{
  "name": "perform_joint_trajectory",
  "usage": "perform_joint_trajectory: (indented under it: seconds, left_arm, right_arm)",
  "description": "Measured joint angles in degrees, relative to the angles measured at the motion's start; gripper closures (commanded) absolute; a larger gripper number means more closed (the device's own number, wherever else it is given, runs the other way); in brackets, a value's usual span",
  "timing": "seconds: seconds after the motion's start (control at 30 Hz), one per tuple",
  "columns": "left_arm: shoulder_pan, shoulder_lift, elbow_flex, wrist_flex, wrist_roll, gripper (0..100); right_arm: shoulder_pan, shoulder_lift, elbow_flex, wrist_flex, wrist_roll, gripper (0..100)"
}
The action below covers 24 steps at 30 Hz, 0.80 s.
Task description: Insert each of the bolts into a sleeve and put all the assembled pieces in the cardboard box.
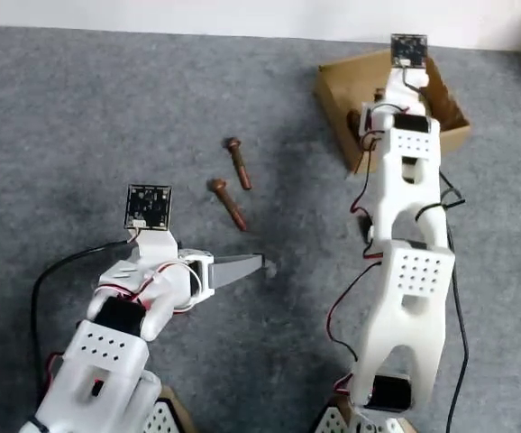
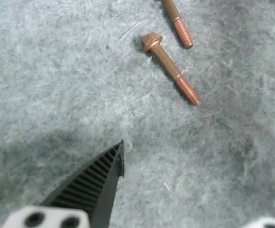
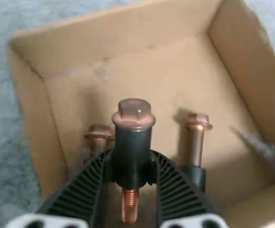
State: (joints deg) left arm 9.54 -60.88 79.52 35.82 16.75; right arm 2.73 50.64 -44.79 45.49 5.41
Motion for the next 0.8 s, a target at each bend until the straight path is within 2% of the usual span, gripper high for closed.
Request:
perform_joint_trajectory:
  seconds: [0.13, 0.17, 0.43, 0.8]
  left_arm:
    - [0.0, 0.0, 0.0, 0.0, 0.0, 49]
    - [0.0, 0.0, 0.0, 0.0, 0.0, 49]
    - [0.0, 0.0, 0.0, 0.0, 0.0, 49]
    - [0.0, 0.0, 0.0, 0.0, 0.0, 49]
  right_arm:
    - [0.26, 4.4, -6.68, 3.78, -0.97, 85.0]
    - [0.18, 5.19, -8.0, 4.92, -1.05, 84.4]
    - [0.26, 6.33, -20.13, 16.26, -1.14, 85.0]
    - [-0.79, 6.33, -36.48, 39.74, 1.58, 85.0]
